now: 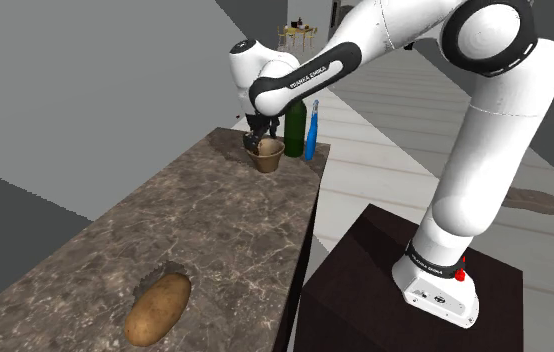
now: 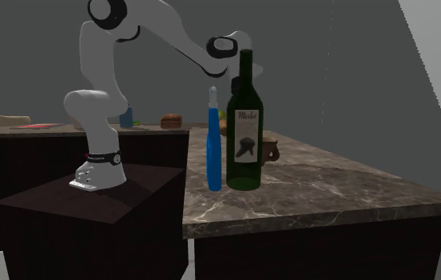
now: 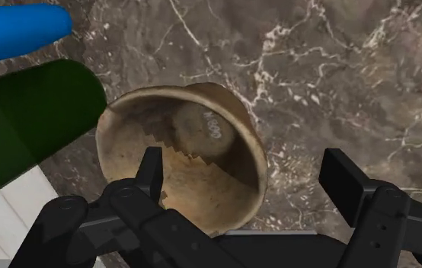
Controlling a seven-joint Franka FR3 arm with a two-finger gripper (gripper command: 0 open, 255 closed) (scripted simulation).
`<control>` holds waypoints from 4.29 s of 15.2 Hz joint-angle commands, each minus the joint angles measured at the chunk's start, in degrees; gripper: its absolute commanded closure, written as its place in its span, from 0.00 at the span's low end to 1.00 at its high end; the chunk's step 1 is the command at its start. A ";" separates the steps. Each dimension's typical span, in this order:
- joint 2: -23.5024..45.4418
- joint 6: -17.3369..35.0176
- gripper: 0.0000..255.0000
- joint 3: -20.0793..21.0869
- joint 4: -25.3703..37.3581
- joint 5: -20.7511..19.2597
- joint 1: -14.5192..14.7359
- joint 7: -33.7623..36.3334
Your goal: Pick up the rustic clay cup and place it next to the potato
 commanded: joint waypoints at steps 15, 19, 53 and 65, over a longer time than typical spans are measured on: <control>14.14 3.64 0.00 -1.18 7.43 -7.68 1.03 3.60; 14.14 3.63 0.00 -1.18 7.43 -7.68 1.03 3.60; 7.57 -10.67 1.00 0.03 16.78 -2.99 0.97 -3.80; 3.78 -16.55 1.00 1.68 18.10 -1.55 2.90 -2.83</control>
